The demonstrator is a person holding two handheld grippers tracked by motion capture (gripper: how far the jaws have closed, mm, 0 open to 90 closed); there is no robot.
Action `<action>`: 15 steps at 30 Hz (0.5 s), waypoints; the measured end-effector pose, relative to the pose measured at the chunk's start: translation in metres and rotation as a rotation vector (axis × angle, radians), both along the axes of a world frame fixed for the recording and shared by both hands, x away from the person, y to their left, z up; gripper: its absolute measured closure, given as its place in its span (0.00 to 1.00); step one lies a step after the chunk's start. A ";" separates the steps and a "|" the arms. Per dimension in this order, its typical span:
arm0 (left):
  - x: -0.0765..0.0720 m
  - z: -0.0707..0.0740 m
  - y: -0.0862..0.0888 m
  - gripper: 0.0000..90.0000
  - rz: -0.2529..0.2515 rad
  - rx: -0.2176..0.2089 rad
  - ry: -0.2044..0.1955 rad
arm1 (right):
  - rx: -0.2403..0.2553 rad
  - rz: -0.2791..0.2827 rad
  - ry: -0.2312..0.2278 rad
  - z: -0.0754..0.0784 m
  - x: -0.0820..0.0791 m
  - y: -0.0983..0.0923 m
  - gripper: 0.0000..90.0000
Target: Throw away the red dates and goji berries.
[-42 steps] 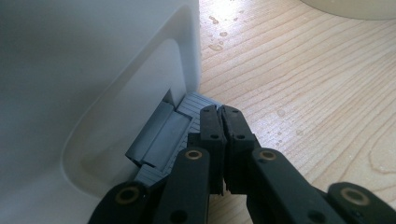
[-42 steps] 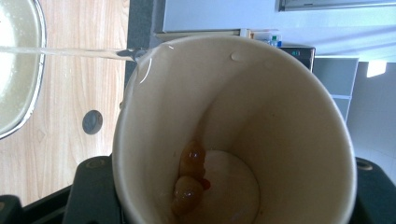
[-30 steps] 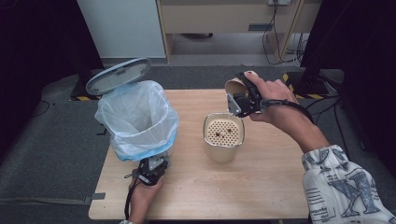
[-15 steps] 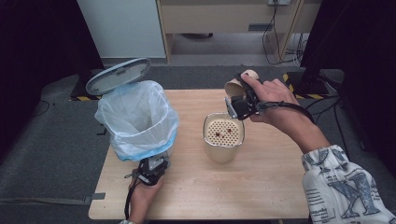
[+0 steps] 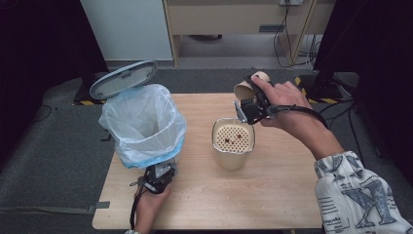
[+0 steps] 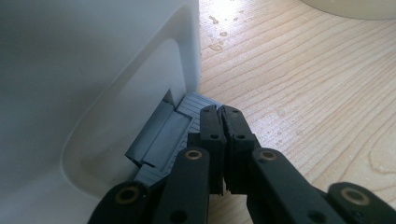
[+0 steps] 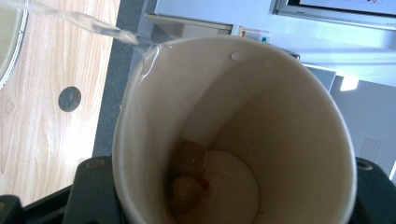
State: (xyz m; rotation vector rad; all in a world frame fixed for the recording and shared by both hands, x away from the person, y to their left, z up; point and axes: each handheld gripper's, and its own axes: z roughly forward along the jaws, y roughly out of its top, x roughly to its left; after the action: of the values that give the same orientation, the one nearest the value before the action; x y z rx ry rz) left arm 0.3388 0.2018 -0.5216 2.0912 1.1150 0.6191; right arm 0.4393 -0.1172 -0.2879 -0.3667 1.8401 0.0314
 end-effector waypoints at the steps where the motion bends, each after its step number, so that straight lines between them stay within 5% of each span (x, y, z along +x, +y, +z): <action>1: 0.000 0.000 0.000 0.97 -0.001 -0.001 0.000 | 0.005 -0.001 0.000 0.000 0.000 0.000 0.40; 15: 0.000 0.000 0.000 0.97 0.001 0.002 -0.002 | -0.010 -0.005 -0.016 0.003 0.000 -0.003 0.40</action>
State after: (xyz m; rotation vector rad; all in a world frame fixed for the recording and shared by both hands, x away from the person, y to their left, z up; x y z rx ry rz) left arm 0.3387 0.2015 -0.5216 2.0919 1.1147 0.6225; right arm 0.4396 -0.1199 -0.2850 -0.3688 1.8260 0.0161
